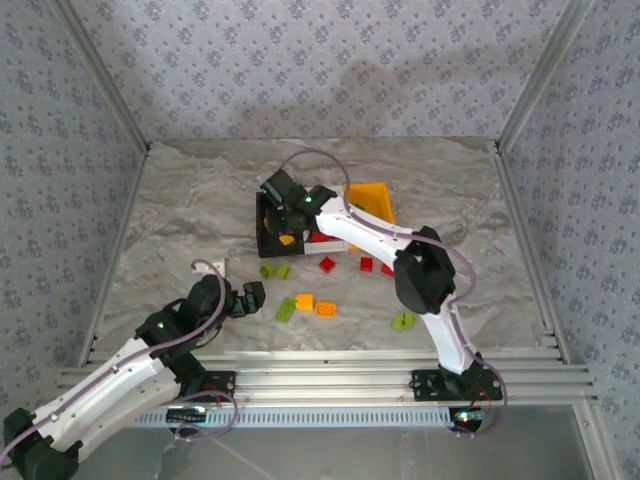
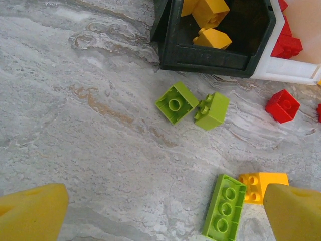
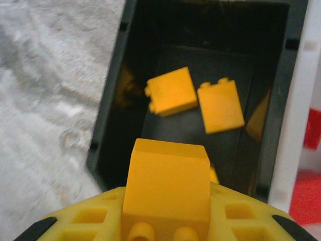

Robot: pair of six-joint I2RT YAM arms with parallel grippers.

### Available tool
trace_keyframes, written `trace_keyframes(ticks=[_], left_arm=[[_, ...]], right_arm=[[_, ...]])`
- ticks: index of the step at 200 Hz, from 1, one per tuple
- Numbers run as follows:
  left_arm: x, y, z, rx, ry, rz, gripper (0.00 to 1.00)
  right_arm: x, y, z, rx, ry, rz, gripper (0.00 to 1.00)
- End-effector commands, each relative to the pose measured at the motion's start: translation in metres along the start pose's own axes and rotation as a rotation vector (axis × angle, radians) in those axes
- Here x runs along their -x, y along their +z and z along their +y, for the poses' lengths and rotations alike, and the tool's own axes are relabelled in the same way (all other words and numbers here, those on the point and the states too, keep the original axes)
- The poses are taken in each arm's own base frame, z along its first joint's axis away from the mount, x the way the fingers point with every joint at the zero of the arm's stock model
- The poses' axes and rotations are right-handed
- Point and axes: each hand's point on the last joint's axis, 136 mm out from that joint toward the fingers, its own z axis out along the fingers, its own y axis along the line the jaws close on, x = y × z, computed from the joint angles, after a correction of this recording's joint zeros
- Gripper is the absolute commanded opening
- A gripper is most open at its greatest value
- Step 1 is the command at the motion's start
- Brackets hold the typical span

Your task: Sort the legos into containers by color

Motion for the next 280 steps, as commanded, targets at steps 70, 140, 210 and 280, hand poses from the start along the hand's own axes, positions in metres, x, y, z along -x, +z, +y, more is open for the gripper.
trace_keyframes(ticks=[70, 140, 210, 280], left_arm=[[0.002, 0.004, -0.018, -0.060, 0.015, 0.035, 1.00], [-0.032, 0.029, -0.052, -0.106, 0.204, 0.247, 0.91], [-0.079, 0.047, -0.059, -0.015, 0.425, 0.410, 0.83], [-0.082, 0.076, -0.059, 0.079, 0.511, 0.425, 0.68]], right_arm=[[0.052, -0.022, 0.019, 0.099, 0.001, -0.151, 0.68], [0.027, -0.094, -0.031, 0.112, 0.128, -0.266, 0.69], [-0.016, -0.128, -0.080, 0.076, 0.212, -0.298, 0.70], [-0.029, -0.140, -0.096, 0.066, 0.238, -0.317, 0.70]])
